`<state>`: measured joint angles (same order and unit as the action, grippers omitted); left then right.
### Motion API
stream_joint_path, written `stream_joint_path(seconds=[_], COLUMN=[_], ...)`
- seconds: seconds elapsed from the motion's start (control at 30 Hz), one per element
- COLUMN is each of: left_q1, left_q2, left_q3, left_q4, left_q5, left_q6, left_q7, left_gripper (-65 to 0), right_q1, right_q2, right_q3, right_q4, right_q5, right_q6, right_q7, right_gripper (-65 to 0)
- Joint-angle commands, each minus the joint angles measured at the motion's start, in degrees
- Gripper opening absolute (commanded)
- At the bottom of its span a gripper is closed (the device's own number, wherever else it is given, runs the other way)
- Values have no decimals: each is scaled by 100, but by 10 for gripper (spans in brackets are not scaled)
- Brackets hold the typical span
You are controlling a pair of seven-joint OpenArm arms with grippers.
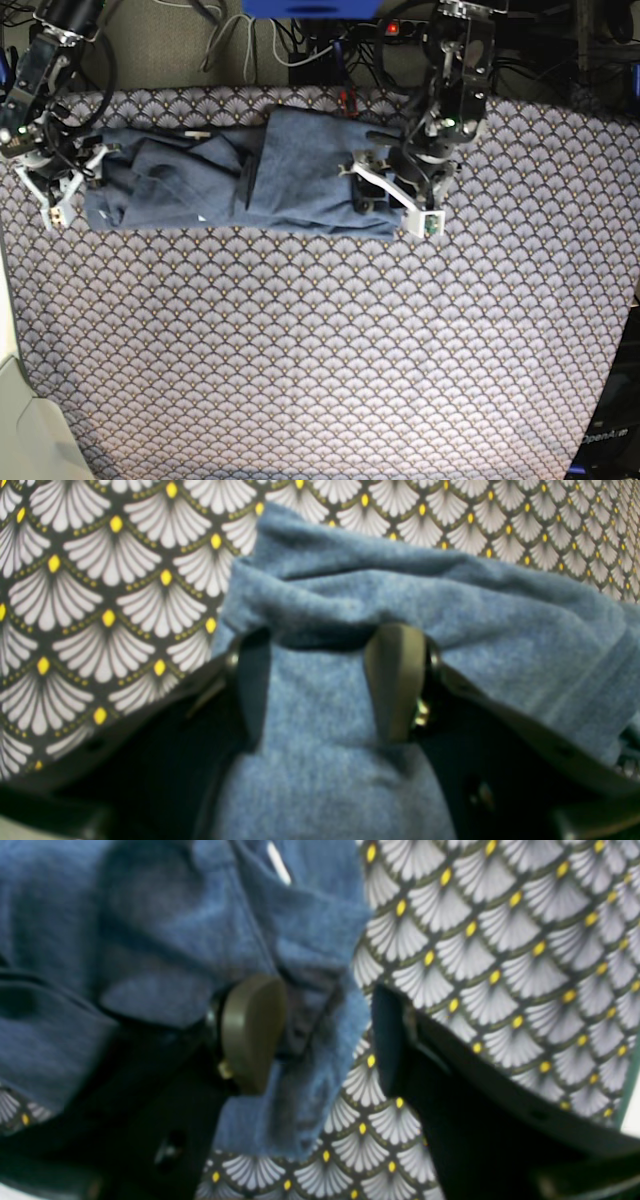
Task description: Fold the T-shirt properly
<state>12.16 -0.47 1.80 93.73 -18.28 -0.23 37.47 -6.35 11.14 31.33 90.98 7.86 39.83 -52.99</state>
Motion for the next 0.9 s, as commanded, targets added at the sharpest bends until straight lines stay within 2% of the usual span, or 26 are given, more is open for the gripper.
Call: stream_joint_path(seconds=[0.0, 0.23, 0.4, 0.63, 0.87], left_q1=[-60, -60, -60, -52, -52], left_q2=[-1, -1, -1, -19, -19], left_q3=[-9, -18, -18, -18, -18], left_q4=[73, 73, 108, 126, 126], left_q5=[-13, -13, -13, -13, -13], left_q6=[-8, -8, -8, -8, -8], left_q7=[-121, -121, -95, -86, -86], left_gripper=[-318, -318, -318, -318, -318], right_q1=[85, 85, 85, 165, 129], right_q2=[104, 104, 113, 289, 271], right_q3=[27, 27, 27, 27, 18], right_q4=[32, -12, -170, -663, -672], right_q5=[19, 19, 10, 10, 10], right_q6=[17, 17, 17, 17, 17], right_q7=[108, 389, 416, 424, 416], right_gripper=[-319, -319, -319, -319, -322])
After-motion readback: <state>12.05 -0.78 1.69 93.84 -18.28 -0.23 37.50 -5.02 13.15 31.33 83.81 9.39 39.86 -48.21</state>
